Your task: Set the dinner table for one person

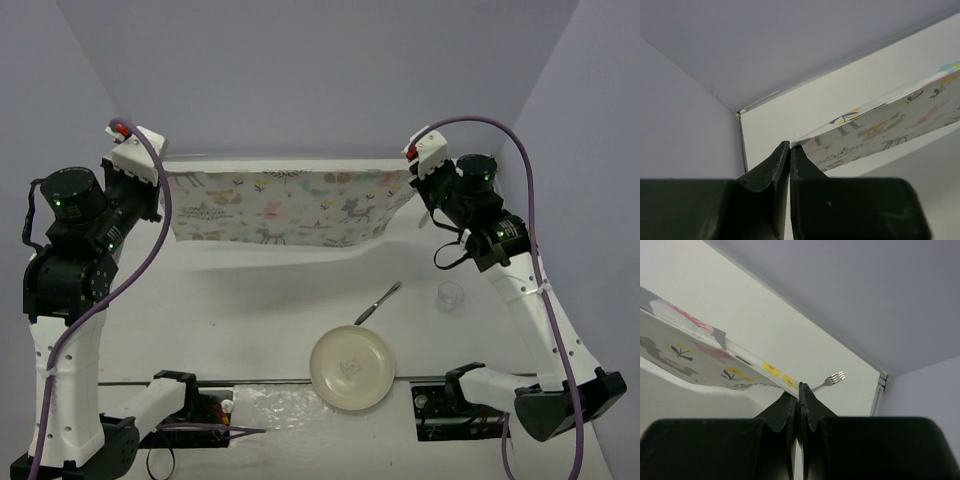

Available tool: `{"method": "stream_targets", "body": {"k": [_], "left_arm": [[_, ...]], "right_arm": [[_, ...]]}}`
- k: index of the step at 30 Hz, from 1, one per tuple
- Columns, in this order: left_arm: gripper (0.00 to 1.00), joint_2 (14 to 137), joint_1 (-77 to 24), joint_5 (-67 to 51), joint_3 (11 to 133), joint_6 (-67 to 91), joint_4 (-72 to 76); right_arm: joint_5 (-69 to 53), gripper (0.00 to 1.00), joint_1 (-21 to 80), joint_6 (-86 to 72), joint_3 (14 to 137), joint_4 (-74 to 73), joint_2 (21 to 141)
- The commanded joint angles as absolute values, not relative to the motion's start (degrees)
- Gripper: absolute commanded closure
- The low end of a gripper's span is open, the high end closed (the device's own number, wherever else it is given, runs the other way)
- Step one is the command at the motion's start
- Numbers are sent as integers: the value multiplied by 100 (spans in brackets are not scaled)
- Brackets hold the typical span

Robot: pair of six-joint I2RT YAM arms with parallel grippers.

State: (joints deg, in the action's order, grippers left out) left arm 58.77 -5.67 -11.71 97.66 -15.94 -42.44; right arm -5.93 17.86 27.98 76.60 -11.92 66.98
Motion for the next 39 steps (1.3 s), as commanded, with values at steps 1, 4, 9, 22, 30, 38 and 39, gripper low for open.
{"method": "stream_targets", "body": {"k": [1, 4, 9, 22, 30, 38, 39], "left_arm": [[100, 5562, -519, -623, 9541, -1686, -4380], [100, 5459, -597, -592, 9345, -1742, -4567], [100, 5474, -670, -426, 9098, -1871, -4616], [100, 6319, -650, -125, 8139, -2221, -3519], [100, 7795, -630, 194, 8382, -2397, -2457], [81, 9632, -581, 522, 9336, -2305, -1673], [78, 9817, -573, 536, 9369, -2303, -1624]], "right_arm": [[-174, 100, 1339, 2679, 7417, -1378, 5994], [-287, 100, 1251, 2609, 7213, -1537, 5837], [-311, 100, 1171, 2566, 7152, -1681, 5804], [-618, 100, 1186, 2724, 7200, -1188, 7097], [-643, 100, 1188, 2790, 8219, -901, 8953], [-422, 46, 1213, 2755, 9702, -817, 10900], [-413, 29, 1213, 2751, 9738, -810, 11091]]}}
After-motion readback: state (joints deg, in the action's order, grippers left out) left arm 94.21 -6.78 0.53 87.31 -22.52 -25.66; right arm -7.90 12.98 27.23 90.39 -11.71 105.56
